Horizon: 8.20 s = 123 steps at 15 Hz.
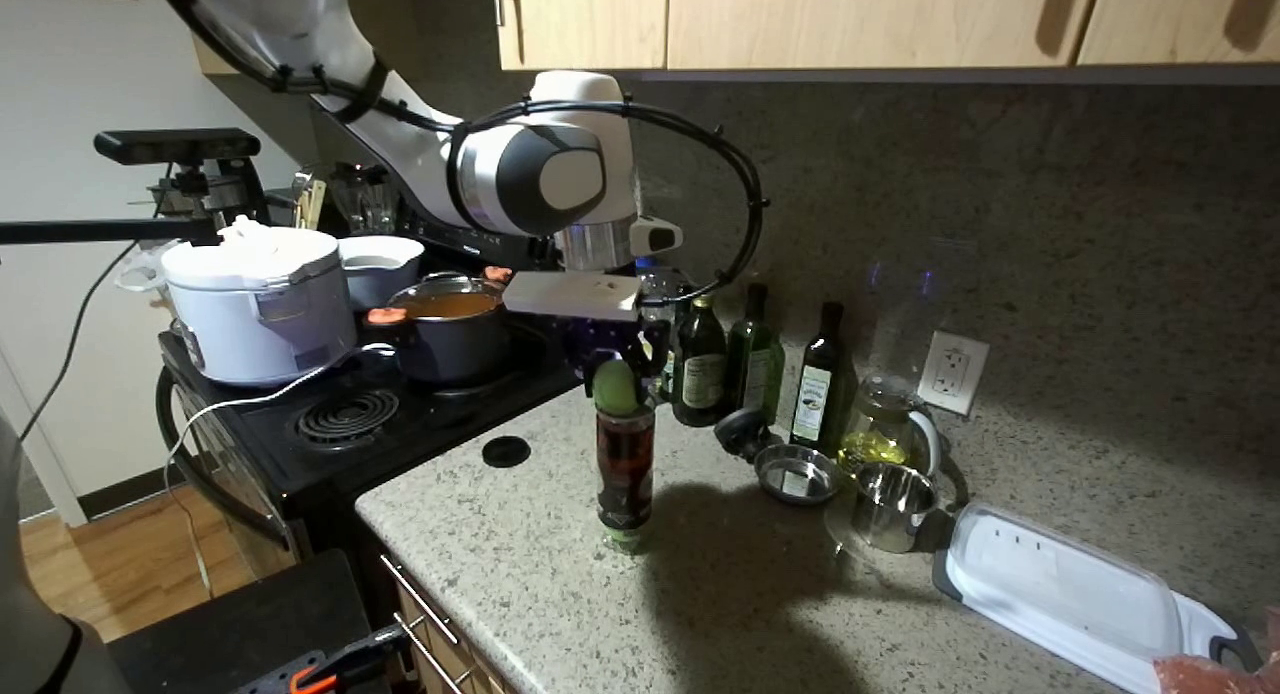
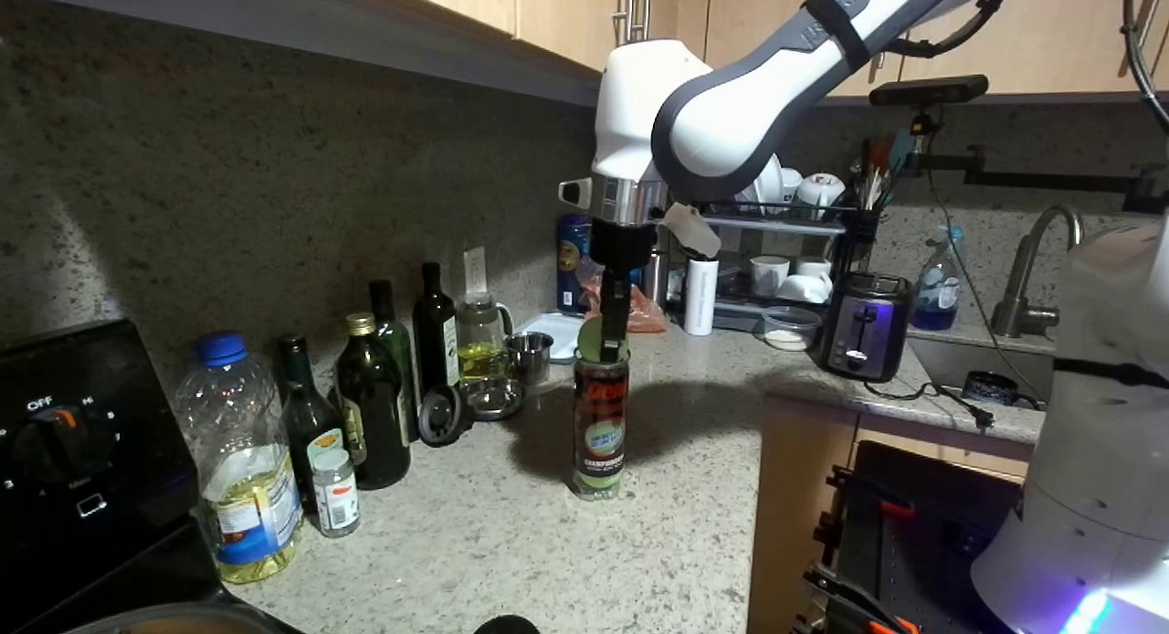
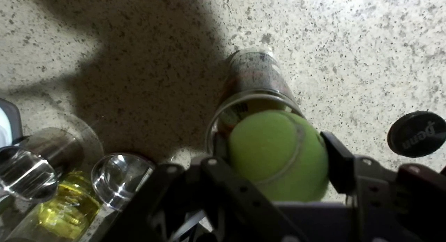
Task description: Put the two tennis balls inside the container then place the black lid on top of the container
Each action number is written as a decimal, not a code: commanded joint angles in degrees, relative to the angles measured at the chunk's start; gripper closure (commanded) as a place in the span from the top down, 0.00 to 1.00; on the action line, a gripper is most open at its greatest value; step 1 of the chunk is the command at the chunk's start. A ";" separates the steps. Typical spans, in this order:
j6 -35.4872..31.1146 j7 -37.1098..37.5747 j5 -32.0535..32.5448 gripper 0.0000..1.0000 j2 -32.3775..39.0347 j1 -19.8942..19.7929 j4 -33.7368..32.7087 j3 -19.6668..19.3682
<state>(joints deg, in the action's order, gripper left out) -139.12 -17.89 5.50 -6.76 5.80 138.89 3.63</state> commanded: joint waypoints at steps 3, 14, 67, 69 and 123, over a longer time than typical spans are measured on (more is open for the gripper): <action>2.22 -1.10 -0.59 0.42 -0.03 0.07 -1.28 -0.01; 1.99 -0.81 -0.27 0.47 -0.33 0.07 -1.01 0.10; 0.29 -0.07 5.98 1.00 -6.28 3.85 2.07 3.59; 0.75 -0.12 6.67 1.00 -5.40 4.03 1.32 4.06; -5.62 -37.37 7.76 1.00 35.81 8.41 -18.90 16.49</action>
<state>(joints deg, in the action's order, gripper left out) -144.50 -53.06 13.01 27.60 15.10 121.06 19.71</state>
